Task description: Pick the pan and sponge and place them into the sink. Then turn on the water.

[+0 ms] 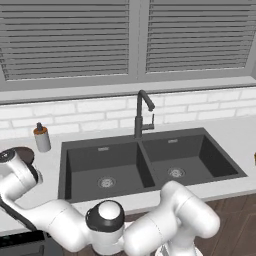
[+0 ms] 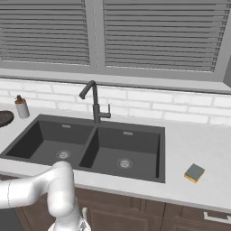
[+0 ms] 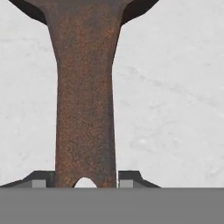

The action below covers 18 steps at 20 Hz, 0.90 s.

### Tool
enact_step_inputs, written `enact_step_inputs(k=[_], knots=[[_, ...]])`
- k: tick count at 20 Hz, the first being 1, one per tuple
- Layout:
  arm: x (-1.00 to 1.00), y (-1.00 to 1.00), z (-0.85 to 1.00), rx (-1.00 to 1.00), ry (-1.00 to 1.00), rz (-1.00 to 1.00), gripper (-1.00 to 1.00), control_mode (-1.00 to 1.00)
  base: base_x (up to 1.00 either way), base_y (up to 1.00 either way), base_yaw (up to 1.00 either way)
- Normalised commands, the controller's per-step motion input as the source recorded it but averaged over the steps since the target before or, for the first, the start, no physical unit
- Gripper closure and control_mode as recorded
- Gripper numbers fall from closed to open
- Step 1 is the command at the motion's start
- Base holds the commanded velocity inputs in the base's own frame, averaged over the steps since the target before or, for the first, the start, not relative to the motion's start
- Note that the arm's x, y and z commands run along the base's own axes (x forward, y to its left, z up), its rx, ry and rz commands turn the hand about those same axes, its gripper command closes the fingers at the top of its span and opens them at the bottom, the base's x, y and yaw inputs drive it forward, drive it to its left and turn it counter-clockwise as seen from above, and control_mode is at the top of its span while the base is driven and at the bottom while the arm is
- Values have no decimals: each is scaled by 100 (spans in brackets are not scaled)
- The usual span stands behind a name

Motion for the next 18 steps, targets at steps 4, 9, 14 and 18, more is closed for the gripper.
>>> enact_step_inputs(k=[4,9,14,18], knots=[[-3,-86,-69,0,7,-6,100,-100,0,0,0],[-17,-95,-60,0,2,-8,100,-100,0,0,0],[-30,-56,-6,0,-12,-4,100,-100,0,0,0],[-20,0,47,0,-52,0,100,-100,0,0,0]])
